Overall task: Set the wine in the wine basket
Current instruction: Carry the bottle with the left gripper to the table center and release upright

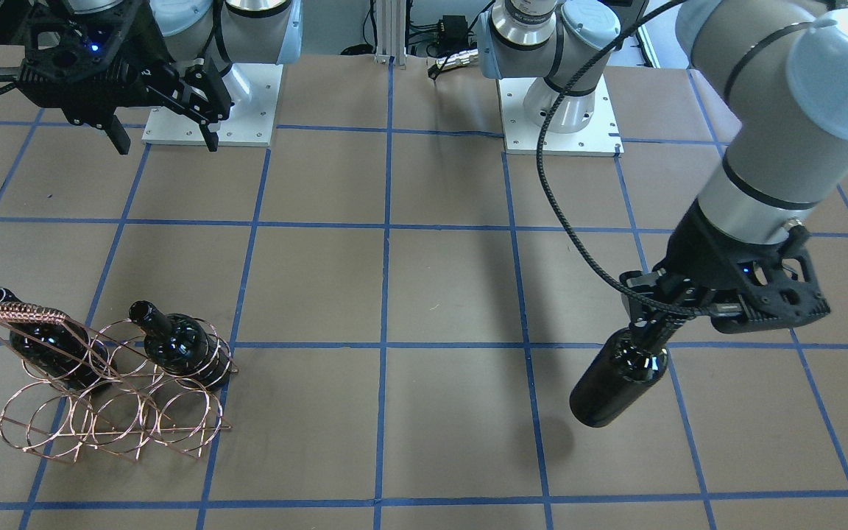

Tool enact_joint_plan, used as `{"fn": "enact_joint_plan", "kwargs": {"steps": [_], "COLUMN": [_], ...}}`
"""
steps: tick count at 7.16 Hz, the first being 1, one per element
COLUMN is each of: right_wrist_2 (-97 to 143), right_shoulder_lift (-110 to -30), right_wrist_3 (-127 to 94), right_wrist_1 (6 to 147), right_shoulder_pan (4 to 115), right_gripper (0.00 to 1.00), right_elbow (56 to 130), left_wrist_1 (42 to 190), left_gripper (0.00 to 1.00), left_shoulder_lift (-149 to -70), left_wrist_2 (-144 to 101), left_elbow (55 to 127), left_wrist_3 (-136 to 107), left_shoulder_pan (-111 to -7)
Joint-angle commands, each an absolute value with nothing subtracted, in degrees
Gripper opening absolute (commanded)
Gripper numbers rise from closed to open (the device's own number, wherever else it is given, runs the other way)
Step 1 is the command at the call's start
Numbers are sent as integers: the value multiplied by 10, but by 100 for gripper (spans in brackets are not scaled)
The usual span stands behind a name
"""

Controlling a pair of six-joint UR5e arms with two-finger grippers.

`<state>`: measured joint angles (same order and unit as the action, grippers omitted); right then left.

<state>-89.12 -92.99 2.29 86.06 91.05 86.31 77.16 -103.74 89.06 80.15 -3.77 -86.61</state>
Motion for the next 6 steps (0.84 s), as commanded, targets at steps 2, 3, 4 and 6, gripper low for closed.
{"fn": "enact_joint_plan", "kwargs": {"steps": [2, 3, 4, 6], "right_wrist_2": [-891, -891, -891, -891], "right_shoulder_lift": [-930, -930, -930, -930], "right_wrist_3": [23, 23, 23, 23], "right_wrist_1": [860, 860, 860, 860], "right_shoulder_pan": [911, 911, 911, 911], "right_gripper": [100, 100, 100, 100], "right_elbow": [863, 863, 863, 863], "left_wrist_1": [769, 766, 767, 768], "left_gripper": [0, 0, 0, 0], "left_shoulder_lift": [-1011, -1005, -992, -984], "left_wrist_2": [890, 892, 896, 891], "left_elbow": [859, 887, 905, 937], "left_wrist_3": [-89, -124, -128, -130], "left_shoulder_pan": [-927, -952, -986, -1006]}}
